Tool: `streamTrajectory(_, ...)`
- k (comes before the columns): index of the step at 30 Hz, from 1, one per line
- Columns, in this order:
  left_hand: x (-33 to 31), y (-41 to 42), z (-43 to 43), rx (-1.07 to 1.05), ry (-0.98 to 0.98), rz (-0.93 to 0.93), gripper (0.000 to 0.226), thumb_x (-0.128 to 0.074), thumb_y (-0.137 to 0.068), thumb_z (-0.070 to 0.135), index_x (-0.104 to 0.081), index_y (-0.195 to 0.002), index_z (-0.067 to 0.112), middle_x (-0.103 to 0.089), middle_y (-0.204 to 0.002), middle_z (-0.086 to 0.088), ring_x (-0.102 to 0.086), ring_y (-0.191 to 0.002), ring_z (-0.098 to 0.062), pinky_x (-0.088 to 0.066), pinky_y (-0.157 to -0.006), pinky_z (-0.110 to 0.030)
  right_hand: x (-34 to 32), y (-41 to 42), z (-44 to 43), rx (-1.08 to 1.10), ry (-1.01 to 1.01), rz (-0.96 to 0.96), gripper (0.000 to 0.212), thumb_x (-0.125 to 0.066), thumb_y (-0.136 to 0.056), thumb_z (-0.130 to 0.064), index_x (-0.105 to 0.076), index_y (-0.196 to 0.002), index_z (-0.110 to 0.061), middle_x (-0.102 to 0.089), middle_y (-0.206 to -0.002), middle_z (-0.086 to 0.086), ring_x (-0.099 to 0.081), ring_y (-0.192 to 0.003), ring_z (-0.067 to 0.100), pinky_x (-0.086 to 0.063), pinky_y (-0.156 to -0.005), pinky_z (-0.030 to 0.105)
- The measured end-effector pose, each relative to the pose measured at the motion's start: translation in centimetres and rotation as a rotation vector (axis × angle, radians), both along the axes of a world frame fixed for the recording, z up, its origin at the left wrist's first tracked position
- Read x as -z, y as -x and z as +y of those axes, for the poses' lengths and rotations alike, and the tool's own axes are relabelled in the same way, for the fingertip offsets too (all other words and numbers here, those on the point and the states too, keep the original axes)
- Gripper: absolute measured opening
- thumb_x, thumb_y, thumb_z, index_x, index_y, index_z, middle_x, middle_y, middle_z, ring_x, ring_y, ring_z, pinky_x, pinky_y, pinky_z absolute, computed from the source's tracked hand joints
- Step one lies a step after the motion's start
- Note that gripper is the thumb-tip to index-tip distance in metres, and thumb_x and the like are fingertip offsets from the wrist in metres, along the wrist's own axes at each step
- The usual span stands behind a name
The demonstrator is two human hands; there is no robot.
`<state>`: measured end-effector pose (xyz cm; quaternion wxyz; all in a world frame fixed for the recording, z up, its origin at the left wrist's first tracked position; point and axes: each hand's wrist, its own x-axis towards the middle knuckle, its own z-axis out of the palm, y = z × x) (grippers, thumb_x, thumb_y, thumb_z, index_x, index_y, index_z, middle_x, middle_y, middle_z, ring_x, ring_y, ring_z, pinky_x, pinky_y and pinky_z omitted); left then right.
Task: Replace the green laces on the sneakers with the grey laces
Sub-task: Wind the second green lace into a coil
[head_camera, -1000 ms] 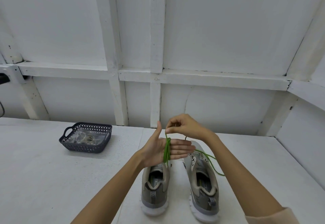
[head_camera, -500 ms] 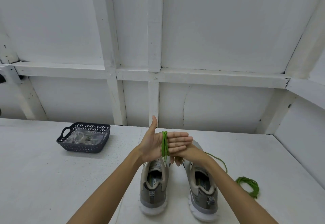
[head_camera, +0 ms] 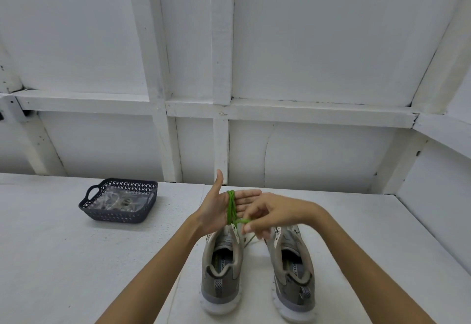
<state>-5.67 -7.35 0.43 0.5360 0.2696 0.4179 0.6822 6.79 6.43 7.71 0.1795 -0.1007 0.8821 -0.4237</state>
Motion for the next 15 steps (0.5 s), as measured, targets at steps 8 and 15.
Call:
streamTrajectory(8, 0.0, -0.7, 0.1, 0.127, -0.002, 0.008, 0.114, -0.007, -0.081, 0.084, -0.042, -0.139, -0.008, -0.045, -0.143, -0.026, -0.041, -0.136, -0.034, -0.023, -0.119, -0.044, -2.3, 3.2, 1.7, 0.223, -0.074, 0.314, 0.016, -0.063, -0.093, -0.021, -0.073, -0.089, -0.009, -0.055, -0.059, -0.003, -0.046, -0.054, 0.01, -0.037, -0.053, 0.019)
streamTrajectory(15, -1.1, -1.3, 0.1, 0.256, -0.018, 0.015, 0.118, -0.005, -0.079, 0.085, -0.044, -0.137, -0.01, -0.044, -0.142, -0.029, -0.04, -0.137, -0.035, -0.029, -0.117, -0.042, 1.5, 5.3, 2.6, 0.425, -0.018, 0.399, 0.013, -0.07, -0.088, -0.028, -0.068, -0.075, -0.025, -0.06, -0.06, -0.002, -0.049, -0.054, 0.008, -0.042, -0.055, 0.027)
